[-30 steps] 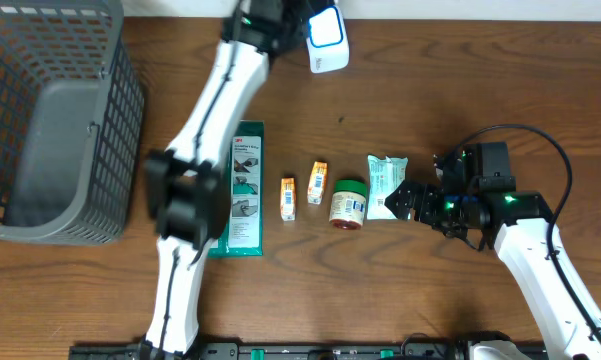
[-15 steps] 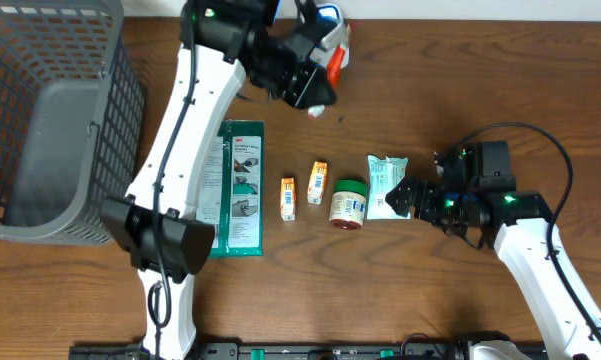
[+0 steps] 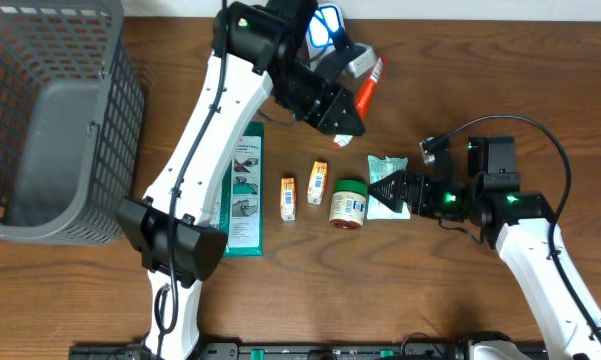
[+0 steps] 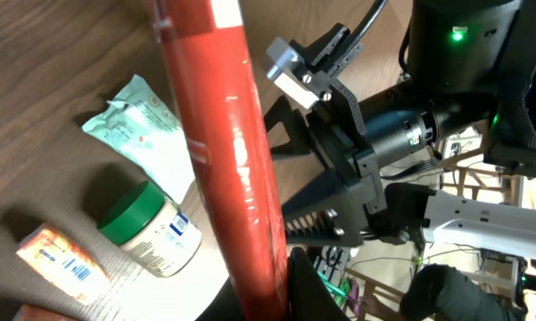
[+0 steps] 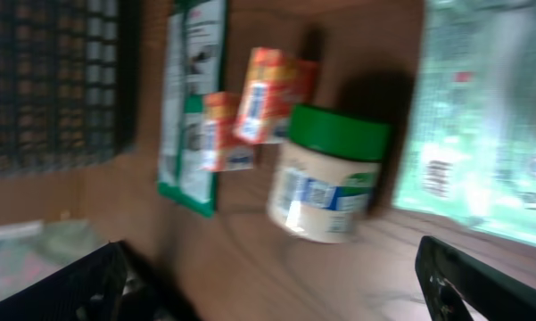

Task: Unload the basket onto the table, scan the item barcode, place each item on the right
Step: 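Lower the sachet and grasp it with the right gripper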

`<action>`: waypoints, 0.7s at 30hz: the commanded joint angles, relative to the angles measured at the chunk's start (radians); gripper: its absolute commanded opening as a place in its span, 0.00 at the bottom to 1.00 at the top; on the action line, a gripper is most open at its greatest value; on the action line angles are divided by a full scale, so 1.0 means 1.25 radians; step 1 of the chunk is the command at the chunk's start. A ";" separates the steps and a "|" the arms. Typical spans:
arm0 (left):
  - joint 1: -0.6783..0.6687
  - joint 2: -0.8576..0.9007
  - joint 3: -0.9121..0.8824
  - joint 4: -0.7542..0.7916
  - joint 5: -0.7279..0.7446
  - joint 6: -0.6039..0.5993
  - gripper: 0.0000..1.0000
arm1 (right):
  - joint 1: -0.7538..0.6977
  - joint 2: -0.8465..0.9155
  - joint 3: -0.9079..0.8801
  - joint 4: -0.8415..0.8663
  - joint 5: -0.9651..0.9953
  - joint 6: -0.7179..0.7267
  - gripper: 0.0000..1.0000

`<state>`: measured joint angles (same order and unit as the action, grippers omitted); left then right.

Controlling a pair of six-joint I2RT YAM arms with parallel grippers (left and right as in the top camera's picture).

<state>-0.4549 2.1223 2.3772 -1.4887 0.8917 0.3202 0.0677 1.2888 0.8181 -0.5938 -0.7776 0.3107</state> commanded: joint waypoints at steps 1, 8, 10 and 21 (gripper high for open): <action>0.003 -0.002 -0.005 -0.002 0.017 -0.001 0.08 | -0.007 -0.006 -0.002 0.005 -0.107 -0.006 0.90; -0.005 -0.002 -0.005 -0.019 0.043 0.000 0.08 | -0.072 -0.007 -0.002 0.359 -0.339 0.217 0.06; -0.006 -0.002 -0.005 -0.019 0.083 0.000 0.08 | -0.082 -0.007 -0.002 0.497 -0.352 0.318 0.25; -0.034 -0.002 -0.005 -0.016 0.161 0.042 0.08 | -0.074 -0.007 -0.002 0.873 -0.301 0.584 0.54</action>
<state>-0.4793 2.1223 2.3772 -1.5097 1.0500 0.3462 -0.0330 1.2884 0.8097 0.4923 -1.1706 0.9352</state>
